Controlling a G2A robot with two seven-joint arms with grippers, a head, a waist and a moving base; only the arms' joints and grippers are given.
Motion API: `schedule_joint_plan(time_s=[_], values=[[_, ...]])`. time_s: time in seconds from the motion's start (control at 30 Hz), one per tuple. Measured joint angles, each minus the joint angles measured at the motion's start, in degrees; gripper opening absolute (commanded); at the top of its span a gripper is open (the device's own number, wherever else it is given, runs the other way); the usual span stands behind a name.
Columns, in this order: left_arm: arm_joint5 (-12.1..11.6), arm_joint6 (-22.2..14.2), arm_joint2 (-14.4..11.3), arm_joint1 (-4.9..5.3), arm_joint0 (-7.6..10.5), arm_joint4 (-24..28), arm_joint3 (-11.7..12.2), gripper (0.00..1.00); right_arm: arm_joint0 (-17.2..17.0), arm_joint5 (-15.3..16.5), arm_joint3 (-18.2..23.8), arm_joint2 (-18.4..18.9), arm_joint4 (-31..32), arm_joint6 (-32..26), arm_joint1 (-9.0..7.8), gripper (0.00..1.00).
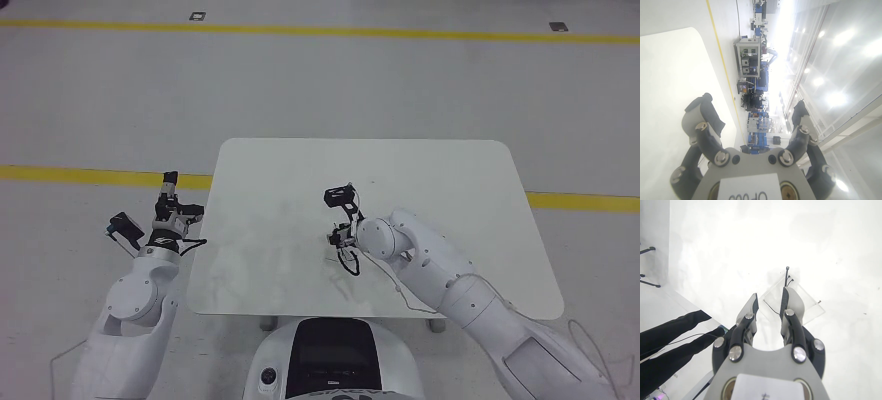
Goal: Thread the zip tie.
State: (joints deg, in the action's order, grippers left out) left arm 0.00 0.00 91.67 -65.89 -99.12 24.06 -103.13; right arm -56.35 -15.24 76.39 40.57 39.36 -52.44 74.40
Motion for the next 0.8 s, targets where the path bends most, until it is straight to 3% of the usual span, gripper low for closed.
schedule_joint_plan(time_s=[0.8], values=[[0.00, 0.00, 0.00, 0.00, 0.00, 0.00, 0.00, 1.00, 0.45, -3.15, -5.62, -2.60, 4.92, 4.80, 2.84, 0.15]])
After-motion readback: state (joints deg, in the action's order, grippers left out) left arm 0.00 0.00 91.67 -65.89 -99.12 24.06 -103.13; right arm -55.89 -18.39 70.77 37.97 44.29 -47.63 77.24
